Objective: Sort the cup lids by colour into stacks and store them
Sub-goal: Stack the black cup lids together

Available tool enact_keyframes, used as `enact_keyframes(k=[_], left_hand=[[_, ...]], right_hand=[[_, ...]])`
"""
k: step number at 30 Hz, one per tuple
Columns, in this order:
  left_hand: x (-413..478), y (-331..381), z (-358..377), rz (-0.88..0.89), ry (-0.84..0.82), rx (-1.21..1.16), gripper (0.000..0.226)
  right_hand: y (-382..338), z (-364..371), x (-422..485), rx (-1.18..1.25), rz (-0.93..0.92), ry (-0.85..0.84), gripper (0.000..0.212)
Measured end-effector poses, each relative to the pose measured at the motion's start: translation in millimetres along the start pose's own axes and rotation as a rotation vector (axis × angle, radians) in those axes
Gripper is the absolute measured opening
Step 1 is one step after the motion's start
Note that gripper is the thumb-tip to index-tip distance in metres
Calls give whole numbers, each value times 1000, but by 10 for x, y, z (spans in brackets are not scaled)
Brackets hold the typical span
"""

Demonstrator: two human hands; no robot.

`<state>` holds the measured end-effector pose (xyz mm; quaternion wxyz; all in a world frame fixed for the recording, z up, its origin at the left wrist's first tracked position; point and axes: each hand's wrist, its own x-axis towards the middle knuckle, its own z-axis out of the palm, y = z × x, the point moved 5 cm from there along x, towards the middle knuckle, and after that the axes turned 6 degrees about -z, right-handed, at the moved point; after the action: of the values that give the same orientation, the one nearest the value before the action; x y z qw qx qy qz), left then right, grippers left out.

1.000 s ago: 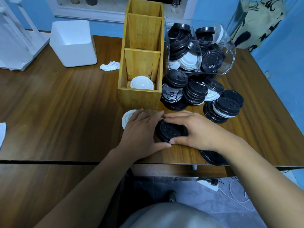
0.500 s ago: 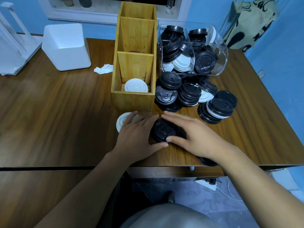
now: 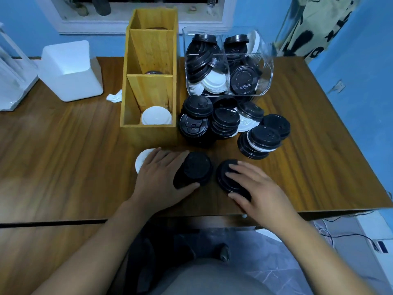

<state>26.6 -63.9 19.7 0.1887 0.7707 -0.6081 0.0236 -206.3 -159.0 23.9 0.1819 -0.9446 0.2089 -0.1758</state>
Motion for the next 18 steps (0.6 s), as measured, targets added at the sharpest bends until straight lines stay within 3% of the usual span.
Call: enact_keyframes(k=[3,6,10,13,18], left_hand=[[43,73,28,-20,3,20,82],[92,168,54,-35,-2,43,83],[128,275,80,-43,-13,72,84],[135,320,63,-47,-4,66,82],[130,348,38,-59,1,74,79]], right_hand=[[44,-249,120,9,21,199,38],[240,-659,183,-89,184,396,42],[677,-780,392,-93,478,207,75],[835,-723,490,-17,548,102,76],[782,-867,343,105,500,239,70]])
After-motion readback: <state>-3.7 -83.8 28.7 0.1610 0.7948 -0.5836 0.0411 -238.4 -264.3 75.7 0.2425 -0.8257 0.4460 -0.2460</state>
